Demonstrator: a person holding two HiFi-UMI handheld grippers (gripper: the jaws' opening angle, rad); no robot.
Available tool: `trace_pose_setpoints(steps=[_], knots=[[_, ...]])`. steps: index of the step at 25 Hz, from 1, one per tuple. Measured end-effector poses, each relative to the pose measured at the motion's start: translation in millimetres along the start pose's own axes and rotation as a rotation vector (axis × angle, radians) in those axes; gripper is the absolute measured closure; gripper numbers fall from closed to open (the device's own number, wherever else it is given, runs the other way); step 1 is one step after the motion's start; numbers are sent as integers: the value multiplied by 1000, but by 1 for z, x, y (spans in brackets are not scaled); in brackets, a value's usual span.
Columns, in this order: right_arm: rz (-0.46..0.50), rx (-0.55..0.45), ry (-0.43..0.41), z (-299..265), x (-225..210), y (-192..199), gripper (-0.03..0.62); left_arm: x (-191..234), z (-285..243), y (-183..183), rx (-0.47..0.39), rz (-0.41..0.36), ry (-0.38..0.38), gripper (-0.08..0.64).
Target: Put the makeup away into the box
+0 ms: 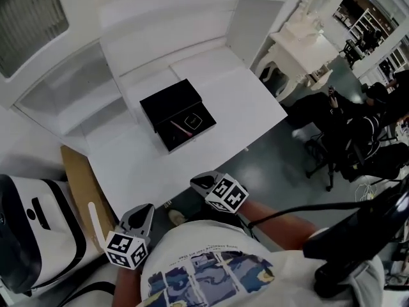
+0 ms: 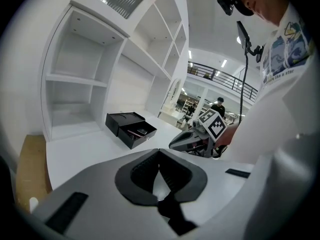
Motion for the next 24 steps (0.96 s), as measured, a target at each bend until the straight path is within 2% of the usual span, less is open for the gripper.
trace_pose_setpoints(steps=[14,24], knots=[[32,-13,-4,7,-1,3,568,-9,-7,0,2,-12,2,546],[32,-14,-6,17,-26,9,568,-16,-32,-14,8,-24,4,546]])
Point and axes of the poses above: the fingertips, and each gripper's own axes: z backward along the fingers, x to its left, y out of its underside, the point moved 4 cm from there along z, backward along the fingers, and after that the axes turned 6 degrees about z, right-handed, at the moved point
